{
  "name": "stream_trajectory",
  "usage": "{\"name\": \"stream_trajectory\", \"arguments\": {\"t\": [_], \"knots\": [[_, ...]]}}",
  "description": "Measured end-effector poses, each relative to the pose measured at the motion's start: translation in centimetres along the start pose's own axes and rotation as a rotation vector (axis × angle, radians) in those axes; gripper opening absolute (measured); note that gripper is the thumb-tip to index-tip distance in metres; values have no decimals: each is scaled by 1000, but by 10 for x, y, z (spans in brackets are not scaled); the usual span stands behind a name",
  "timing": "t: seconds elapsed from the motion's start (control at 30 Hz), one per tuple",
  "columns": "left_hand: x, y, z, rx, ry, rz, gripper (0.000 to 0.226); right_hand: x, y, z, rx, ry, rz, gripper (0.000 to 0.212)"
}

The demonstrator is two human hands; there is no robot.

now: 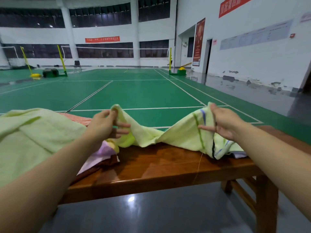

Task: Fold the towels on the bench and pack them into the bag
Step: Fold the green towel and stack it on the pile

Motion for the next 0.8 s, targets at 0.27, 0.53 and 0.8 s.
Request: {"name": "stream_trajectory", "arguments": {"t": [0.27,0.53,0.8], "knots": [[96,64,-23,453,-211,174,30,-115,29,29,452,450,403,58],[155,107,18,760,-426,116,30,-162,16,67,361,720,732,66],[166,147,71,1097,-504,-78,31,-177,47,116,628,853,883,85]]}}
Point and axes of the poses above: each hand's wrist, its own z-axis away from the middle knuckle, its own y-axis out of the back of the hand, x = y × z, the point moved 10 cm from there along -z, towards the middle knuckle, and after that the axes turned 3 degrees about -y, right-handed, at the moved point
